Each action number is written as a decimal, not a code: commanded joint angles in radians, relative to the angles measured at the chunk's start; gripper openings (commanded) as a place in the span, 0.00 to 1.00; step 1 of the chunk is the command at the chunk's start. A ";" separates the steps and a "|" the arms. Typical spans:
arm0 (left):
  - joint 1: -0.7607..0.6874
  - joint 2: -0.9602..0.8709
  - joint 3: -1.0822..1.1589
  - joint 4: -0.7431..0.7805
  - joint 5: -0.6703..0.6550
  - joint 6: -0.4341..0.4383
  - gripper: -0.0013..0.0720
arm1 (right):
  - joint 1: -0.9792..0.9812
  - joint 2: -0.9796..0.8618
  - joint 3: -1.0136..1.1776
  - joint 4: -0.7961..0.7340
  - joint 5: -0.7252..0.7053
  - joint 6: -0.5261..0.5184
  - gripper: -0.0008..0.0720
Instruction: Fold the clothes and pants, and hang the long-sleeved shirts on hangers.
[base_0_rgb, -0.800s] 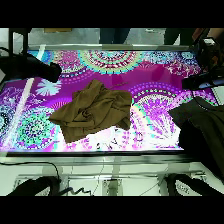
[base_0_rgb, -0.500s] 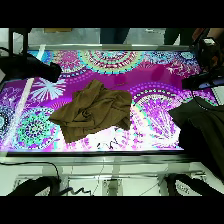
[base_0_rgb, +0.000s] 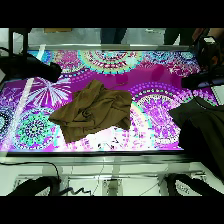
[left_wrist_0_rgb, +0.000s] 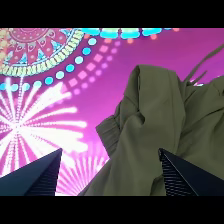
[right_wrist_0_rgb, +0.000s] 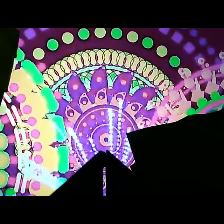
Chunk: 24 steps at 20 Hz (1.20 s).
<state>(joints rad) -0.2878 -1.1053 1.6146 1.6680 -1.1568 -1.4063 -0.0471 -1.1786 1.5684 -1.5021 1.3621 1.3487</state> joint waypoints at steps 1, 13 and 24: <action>0.001 0.001 0.000 -0.004 0.005 -0.006 0.98 | 0.000 -0.002 0.000 0.107 -0.031 0.006 0.06; 0.001 -0.014 -0.004 0.054 -0.110 -0.011 0.99 | 0.188 -0.108 -0.160 0.319 -0.011 0.100 0.06; 0.088 0.009 -0.016 0.146 -0.165 0.103 0.04 | 0.827 -0.261 -0.169 0.213 -0.289 -0.420 0.06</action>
<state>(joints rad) -0.2489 -1.1309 1.5990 1.7760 -1.3766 -1.3285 0.6067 -1.3922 1.4010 -1.2171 1.1458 1.1019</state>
